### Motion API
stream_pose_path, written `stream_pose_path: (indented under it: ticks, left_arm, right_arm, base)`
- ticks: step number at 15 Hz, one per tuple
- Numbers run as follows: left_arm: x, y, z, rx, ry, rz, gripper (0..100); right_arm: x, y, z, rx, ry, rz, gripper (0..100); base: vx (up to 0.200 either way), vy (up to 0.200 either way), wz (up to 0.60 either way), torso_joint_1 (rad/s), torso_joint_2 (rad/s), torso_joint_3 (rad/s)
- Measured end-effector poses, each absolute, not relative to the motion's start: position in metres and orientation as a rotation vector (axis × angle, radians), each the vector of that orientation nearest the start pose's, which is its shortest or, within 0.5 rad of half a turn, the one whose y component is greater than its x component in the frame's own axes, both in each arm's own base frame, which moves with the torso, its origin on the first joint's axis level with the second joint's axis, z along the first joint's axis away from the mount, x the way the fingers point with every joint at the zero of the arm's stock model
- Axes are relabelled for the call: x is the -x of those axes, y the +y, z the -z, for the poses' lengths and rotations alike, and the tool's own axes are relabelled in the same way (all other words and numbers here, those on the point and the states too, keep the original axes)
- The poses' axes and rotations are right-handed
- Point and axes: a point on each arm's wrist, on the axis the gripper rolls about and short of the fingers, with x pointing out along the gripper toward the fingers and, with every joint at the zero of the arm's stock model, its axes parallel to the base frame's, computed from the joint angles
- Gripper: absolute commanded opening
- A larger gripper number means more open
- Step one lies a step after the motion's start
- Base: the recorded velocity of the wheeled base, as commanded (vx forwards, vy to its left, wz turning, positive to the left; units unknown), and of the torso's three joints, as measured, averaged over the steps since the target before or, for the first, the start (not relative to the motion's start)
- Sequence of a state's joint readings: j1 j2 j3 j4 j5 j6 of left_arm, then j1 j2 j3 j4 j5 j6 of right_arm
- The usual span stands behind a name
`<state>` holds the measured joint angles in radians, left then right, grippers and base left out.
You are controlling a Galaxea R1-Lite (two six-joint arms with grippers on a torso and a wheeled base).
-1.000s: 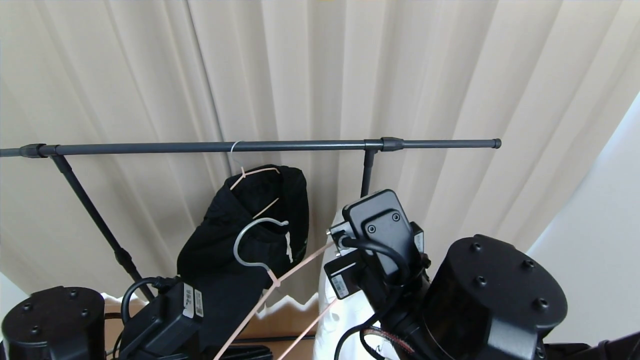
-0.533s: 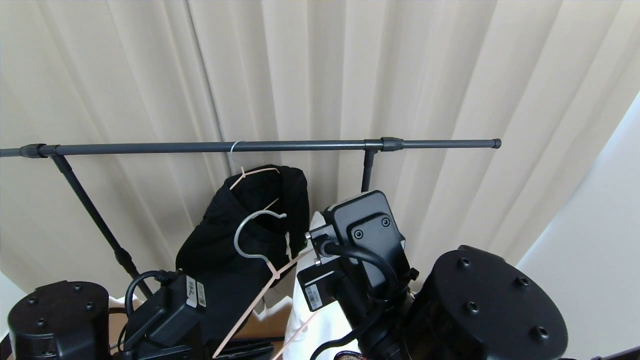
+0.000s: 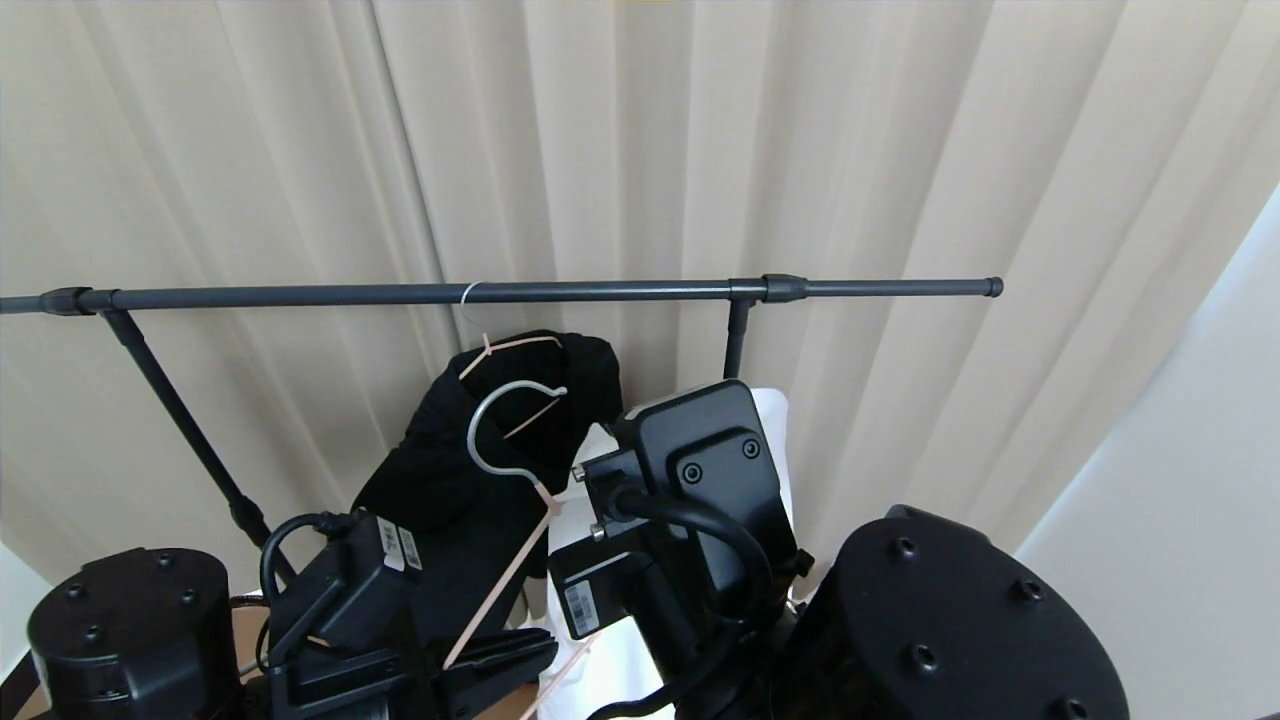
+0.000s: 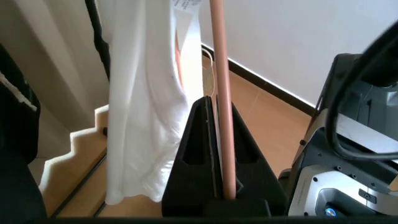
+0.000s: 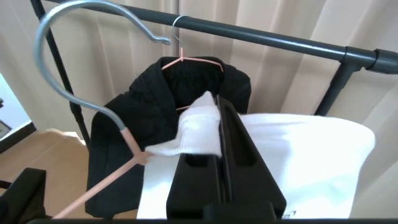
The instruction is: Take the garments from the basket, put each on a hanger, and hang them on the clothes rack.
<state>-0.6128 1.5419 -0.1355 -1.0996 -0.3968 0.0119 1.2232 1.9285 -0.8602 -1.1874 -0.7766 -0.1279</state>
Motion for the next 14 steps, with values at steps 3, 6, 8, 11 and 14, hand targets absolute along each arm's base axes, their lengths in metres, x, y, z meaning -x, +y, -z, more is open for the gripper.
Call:
stream_pose_path:
  ticks: [3, 6, 8, 11, 14]
  left_arm:
    - [-0.152, -0.118, -0.106, -0.045, 0.313, 1.003, 0]
    - [-0.151, -0.119, -0.105, -0.046, 0.305, 1.009, 0]
    - [-0.149, -0.118, -0.107, -0.044, 0.268, 1.012, 0]
    - [-0.146, -0.116, -0.105, -0.048, 0.261, 1.013, 0]
    - [-0.145, -0.116, -0.104, -0.053, 0.263, 1.019, 0]
  right_arm:
    - [-0.133, 0.326, -0.175, 0.019, -0.093, -0.445, 0]
    - [-0.133, 0.326, -0.178, 0.012, -0.095, -0.426, 100]
    - [-0.134, 0.325, -0.180, 0.006, -0.098, -0.409, 100]
    - [-0.137, 0.322, -0.184, 0.001, -0.103, -0.380, 100]
    - [-0.141, 0.318, -0.191, -0.011, -0.113, -0.360, 100]
  base:
    - [0.000, 0.000, 0.00, 0.000, 0.00, 0.000]
    - [0.000, 0.000, 0.00, 0.000, 0.00, 0.000]
    - [0.000, 0.000, 0.00, 0.000, 0.00, 0.000]
    - [0.000, 0.000, 0.00, 0.000, 0.00, 0.000]
    - [0.000, 0.000, 0.00, 0.000, 0.00, 0.000]
